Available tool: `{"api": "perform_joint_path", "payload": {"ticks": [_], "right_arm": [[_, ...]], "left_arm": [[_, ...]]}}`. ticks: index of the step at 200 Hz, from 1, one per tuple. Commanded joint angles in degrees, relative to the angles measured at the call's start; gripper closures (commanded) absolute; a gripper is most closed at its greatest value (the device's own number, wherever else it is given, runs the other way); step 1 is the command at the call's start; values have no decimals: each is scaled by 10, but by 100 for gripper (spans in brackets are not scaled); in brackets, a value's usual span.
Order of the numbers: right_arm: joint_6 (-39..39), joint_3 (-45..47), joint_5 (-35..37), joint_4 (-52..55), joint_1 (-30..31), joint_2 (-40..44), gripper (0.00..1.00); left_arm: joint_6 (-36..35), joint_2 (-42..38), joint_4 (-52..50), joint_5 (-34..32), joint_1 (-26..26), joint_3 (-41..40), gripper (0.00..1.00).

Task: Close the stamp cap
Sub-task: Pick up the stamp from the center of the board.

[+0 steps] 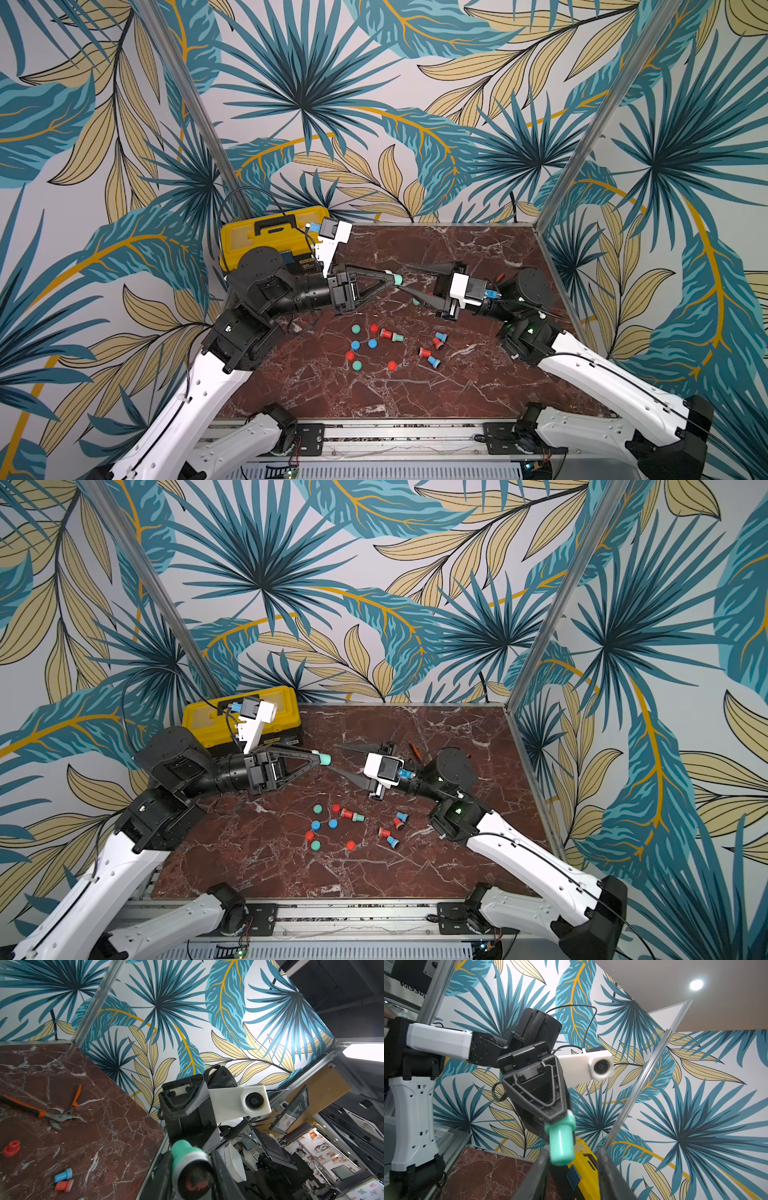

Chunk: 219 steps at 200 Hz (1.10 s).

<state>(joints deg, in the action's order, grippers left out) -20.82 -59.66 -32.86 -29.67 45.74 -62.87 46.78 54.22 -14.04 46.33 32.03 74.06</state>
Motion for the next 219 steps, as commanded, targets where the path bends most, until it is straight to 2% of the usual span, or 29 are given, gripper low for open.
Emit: {"api": "perform_joint_path", "payload": {"ticks": [1,54,94,157,169,182,200,219], "right_arm": [[24,1,-43,-50,0,-9,61],[71,-4,-57,-136,0,-40,69],[76,-19,-64,-139,0,-56,76],[86,-37,-71,-153,0,-81,77],[87,-40,-73,-153,0,-83,80],[88,-41,-74,-154,0,-83,85],[92,-40,-70,-153,0,-82,98],[91,-34,-53,-136,0,-75,100]], "left_arm": [[9,-2,19,20,-2,20,87],[23,-2,19,19,-2,19,87],[30,-7,19,17,-2,14,87],[35,-18,19,11,-2,5,86],[35,-20,19,7,-2,1,86],[36,-22,19,1,-2,-4,84],[40,-25,19,-19,-2,-12,78],[21,-36,18,-58,-2,-24,67]]}}
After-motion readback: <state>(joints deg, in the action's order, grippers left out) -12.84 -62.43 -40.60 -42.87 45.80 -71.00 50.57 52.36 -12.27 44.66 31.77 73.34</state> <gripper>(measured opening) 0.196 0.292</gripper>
